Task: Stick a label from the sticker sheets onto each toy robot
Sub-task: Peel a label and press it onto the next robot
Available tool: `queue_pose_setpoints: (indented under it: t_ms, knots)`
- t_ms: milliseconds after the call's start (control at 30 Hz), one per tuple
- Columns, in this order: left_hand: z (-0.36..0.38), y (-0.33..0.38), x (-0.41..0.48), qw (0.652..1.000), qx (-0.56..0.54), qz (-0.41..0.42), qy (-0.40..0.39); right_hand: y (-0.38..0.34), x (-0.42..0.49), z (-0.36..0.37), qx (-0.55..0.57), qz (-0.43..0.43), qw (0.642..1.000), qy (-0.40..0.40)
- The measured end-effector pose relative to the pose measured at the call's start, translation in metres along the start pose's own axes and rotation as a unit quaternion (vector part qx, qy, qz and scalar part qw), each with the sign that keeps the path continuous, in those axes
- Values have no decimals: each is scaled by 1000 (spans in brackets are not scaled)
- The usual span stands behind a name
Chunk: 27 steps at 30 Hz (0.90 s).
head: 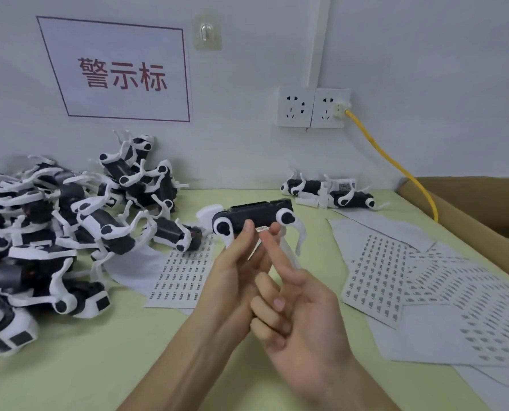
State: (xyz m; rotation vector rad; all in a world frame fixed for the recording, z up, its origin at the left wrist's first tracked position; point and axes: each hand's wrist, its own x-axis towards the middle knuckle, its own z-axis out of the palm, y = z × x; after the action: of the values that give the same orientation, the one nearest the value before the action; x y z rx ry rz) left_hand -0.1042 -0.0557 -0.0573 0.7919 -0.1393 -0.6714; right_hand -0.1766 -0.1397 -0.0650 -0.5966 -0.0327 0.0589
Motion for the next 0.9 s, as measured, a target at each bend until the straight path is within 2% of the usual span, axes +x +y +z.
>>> queue_pose_setpoints:
  t_ms: [200,433,700,900]
  knots:
    - [2,1,-4,998,37,4,-50,-3,-1,0,-7,-27,1000,8]
    - [7,1,-8,993,96,-13,-62,-6,-1,2,-8,-46,999,24]
    - [6,-1,-5,998,50,-18,-43,-3,-1,-1,-12,-50,998,25]
    - [5,-1,-6,997,55,-25,-52,-3,-1,-1,-14,-52,998,21]
